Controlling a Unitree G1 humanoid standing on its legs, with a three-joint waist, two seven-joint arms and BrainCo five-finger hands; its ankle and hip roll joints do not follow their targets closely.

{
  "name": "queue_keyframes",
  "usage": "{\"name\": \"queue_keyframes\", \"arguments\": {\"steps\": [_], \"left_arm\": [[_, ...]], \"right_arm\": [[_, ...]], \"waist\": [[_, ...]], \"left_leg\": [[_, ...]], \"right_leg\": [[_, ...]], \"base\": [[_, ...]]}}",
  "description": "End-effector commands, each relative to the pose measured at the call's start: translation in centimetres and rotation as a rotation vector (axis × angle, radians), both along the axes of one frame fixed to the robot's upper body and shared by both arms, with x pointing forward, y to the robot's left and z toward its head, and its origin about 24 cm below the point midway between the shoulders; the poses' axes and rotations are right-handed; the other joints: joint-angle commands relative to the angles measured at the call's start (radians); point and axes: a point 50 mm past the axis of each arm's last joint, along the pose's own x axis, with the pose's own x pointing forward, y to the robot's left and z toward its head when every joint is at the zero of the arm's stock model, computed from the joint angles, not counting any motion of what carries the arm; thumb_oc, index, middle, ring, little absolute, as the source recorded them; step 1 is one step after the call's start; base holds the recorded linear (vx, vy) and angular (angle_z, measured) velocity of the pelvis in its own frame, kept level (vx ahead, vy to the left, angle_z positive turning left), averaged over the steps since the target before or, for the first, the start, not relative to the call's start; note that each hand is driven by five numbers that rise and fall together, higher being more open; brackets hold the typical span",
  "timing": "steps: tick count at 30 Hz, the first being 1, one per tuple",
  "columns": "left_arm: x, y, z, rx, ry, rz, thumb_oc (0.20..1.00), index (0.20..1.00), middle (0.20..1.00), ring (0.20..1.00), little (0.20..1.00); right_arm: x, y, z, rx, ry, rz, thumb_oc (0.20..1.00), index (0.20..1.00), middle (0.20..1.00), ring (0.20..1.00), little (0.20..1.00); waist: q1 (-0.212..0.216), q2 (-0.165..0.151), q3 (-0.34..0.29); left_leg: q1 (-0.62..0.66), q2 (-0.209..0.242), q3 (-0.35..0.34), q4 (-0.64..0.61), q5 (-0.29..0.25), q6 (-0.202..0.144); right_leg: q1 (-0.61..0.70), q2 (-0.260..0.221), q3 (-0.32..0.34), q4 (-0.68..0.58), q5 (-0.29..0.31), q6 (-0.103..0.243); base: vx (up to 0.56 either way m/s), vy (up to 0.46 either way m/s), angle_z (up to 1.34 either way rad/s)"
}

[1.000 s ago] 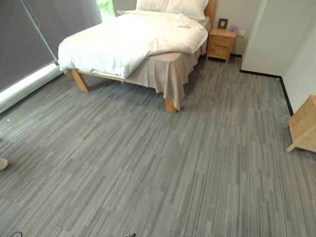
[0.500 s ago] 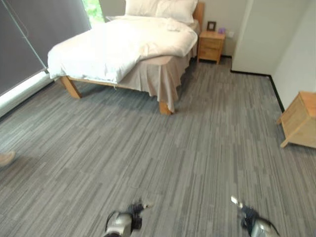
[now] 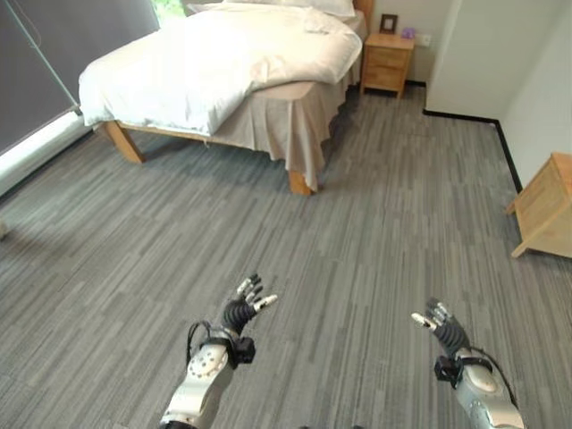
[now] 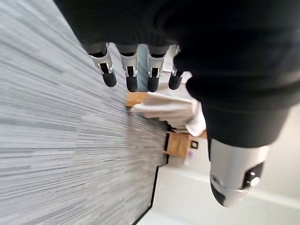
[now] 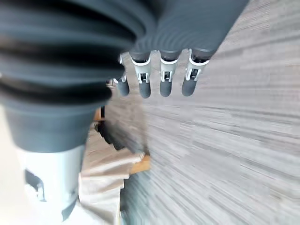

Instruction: Making the bed.

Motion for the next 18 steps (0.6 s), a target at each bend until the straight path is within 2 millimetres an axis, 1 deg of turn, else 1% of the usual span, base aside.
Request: {"name": "queue_keyframes", "arguments": {"steps": [1,4,6,7,8,9,10,11,12,13,14,15,16,17,18], "left_arm": [[2.4,1.3,2.0,0.049,-0.110,0.046,1.000,1.000,1.000,1.000,1.000],[2.5,1.5,2.4,0.048,-0.129,0.053,1.000,1.000,1.000,1.000,1.000],[2.8,1.9,3.0,0.070,-0.153,0.068,1.000,1.000,1.000,1.000,1.000],[3.0,2.1,3.4,0.071,-0.173,0.085,1.000,1.000,1.000,1.000,1.000],[3.1,2.1,3.4,0.071,-0.174,0.086,1.000,1.000,1.000,1.000,1.000],[3.3,2.1,3.9,0.074,-0.189,0.086,1.000,1.000,1.000,1.000,1.000],[3.6,2.3,4.4,0.085,-0.207,0.085,1.000,1.000,1.000,1.000,1.000],[3.7,2.4,4.4,0.091,-0.208,0.088,1.000,1.000,1.000,1.000,1.000],[3.7,2.4,4.4,0.091,-0.208,0.088,1.000,1.000,1.000,1.000,1.000],[3.8,2.5,4.5,0.092,-0.213,0.092,1.000,1.000,1.000,1.000,1.000],[4.0,2.6,5.1,0.091,-0.237,0.092,1.000,1.000,1.000,1.000,1.000],[3.9,2.6,5.2,0.087,-0.240,0.092,1.000,1.000,1.000,1.000,1.000],[4.2,2.6,5.4,0.082,-0.248,0.094,1.000,1.000,1.000,1.000,1.000],[4.6,2.6,5.6,0.093,-0.253,0.086,1.000,1.000,1.000,1.000,1.000],[5.4,2.4,6.4,0.121,-0.284,0.068,1.000,1.000,1.000,1.000,1.000]], "right_arm": [[2.8,0.5,3.0,0.004,-0.169,0.022,1.000,1.000,1.000,1.000,1.000],[3.3,0.6,3.7,0.002,-0.200,0.031,1.000,1.000,1.000,1.000,1.000],[4.0,0.8,4.5,-0.014,-0.238,0.048,1.000,1.000,1.000,1.000,1.000],[4.6,1.2,5.2,-0.008,-0.268,0.061,1.000,1.000,1.000,1.000,1.000],[4.6,1.2,5.2,-0.008,-0.269,0.061,1.000,1.000,1.000,1.000,1.000],[4.9,1.5,5.8,-0.008,-0.296,0.076,1.000,1.000,1.000,1.000,1.000],[5.3,2.0,6.2,0.000,-0.315,0.093,1.000,1.000,1.000,1.000,1.000],[5.4,2.2,6.3,0.005,-0.320,0.094,1.000,1.000,1.000,1.000,1.000],[5.5,2.2,6.3,0.005,-0.320,0.094,1.000,1.000,1.000,1.000,1.000],[5.5,2.2,6.3,0.009,-0.321,0.090,1.000,1.000,1.000,1.000,1.000],[5.6,2.1,6.8,0.022,-0.342,0.080,1.000,1.000,1.000,1.000,1.000],[5.5,2.0,6.9,0.025,-0.344,0.077,1.000,1.000,1.000,1.000,1.000],[5.6,1.8,6.9,0.023,-0.345,0.068,1.000,1.000,1.000,1.000,1.000],[5.7,1.7,7.1,0.006,-0.351,0.072,1.000,1.000,1.000,1.000,1.000],[6.0,1.6,7.2,-0.009,-0.351,0.079,1.000,1.000,1.000,1.000,1.000]], "waist": [[0.004,-0.042,-0.019],[0.004,-0.040,-0.014],[0.005,-0.035,0.004],[0.004,-0.025,0.027],[0.006,-0.025,0.026],[0.012,-0.019,0.038],[0.011,-0.008,0.065],[0.003,-0.009,0.074],[0.003,-0.010,0.074],[0.007,-0.006,0.077],[0.005,0.003,0.086],[0.005,0.005,0.088],[0.006,0.001,0.096],[0.002,-0.005,0.098],[-0.001,-0.017,0.092]], "left_leg": [[-0.010,-0.052,-0.020,0.004,-0.052,0.003],[-0.013,-0.054,-0.020,0.004,-0.054,0.005],[-0.019,-0.055,-0.019,0.004,-0.059,0.015],[-0.028,-0.049,-0.011,0.004,-0.061,0.025],[-0.031,-0.049,-0.009,0.004,-0.060,0.025],[-0.040,-0.046,0.001,0.004,-0.065,0.034],[-0.038,-0.048,0.009,0.004,-0.070,0.051],[-0.038,-0.051,0.008,0.004,-0.069,0.051],[-0.040,-0.052,0.008,0.004,-0.069,0.052],[-0.038,-0.044,0.015,0.004,-0.069,0.045],[-0.036,-0.029,0.024,0.004,-0.071,0.028],[-0.032,-0.024,0.024,0.004,-0.072,0.023],[-0.027,-0.017,0.030,0.004,-0.073,0.012],[-0.021,-0.011,0.036,0.004,-0.073,0.002],[0.012,0.011,0.048,0.004,-0.081,-0.017]], "right_leg": [[-0.005,-0.028,-0.030,0.017,-0.035,0.074],[-0.006,-0.029,-0.028,0.017,-0.034,0.075],[-0.017,-0.034,-0.027,0.031,-0.026,0.076],[-0.065,-0.041,-0.035,0.104,-0.036,0.081],[-0.073,-0.043,-0.033,0.114,-0.041,0.081],[-0.119,-0.052,-0.036,0.200,-0.062,0.093],[-0.237,-0.090,-0.041,0.437,-0.028,0.133],[-0.279,-0.092,-0.019,0.478,-0.009,0.145],[-0.282,-0.093,-0.018,0.482,-0.010,0.146],[-0.287,-0.090,-0.021,0.423,-0.011,0.140],[-0.286,-0.086,-0.020,0.306,-0.012,0.129],[-0.269,-0.088,-0.018,0.263,0.000,0.124],[-0.267,-0.087,-0.008,0.148,0.036,0.123],[-0.283,-0.079,0.019,0.064,0.067,0.127],[-0.317,-0.068,0.054,0.017,0.086,0.140]], "base": [[0.05,0.042,-0.01],[0.06,0.041,-0.03],[0.07,0.084,-0.03],[-0.02,0.065,-0.01],[-0.03,0.076,-0.11],[0.04,0.102,-0.28],[0.08,0.094,-0.53],[0.08,0.063,-0.64],[0.10,-0.029,-0.47],[0.17,-0.068,-0.07],[0.25,-0.103,0.12],[0.27,-0.146,-0.07],[0.30,-0.185,-0.27],[0.50,-0.353,-0.33],[0.41,-0.288,-0.17]]}}
